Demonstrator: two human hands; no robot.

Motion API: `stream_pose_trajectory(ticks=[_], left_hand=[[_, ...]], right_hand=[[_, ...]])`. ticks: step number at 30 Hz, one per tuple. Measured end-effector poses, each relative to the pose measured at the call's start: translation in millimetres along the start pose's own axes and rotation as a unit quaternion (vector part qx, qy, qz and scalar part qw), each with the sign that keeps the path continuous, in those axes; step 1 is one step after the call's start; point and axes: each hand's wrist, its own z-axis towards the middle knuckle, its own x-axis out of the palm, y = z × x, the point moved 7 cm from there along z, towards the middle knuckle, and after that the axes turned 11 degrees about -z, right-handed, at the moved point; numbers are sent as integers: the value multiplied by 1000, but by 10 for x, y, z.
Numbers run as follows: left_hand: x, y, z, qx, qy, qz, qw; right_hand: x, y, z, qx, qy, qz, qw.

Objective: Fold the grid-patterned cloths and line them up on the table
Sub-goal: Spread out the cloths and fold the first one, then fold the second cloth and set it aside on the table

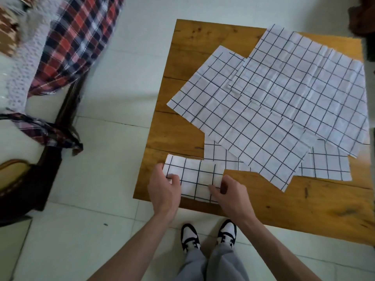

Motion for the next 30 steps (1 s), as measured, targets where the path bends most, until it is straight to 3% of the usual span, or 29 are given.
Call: stream_pose_trajectory(ticks=[9,20,30], left_hand=[[-274,88,53,75,3,14,997],[-207,170,-37,84,-14,154,984],[143,-176,-176,187,38,129,973]], right_hand=[[184,136,-23,-11,-25,11,1000],[57,149,64,-4,-31,-88,996],[-148,154,75,-19,-77,-107,991]])
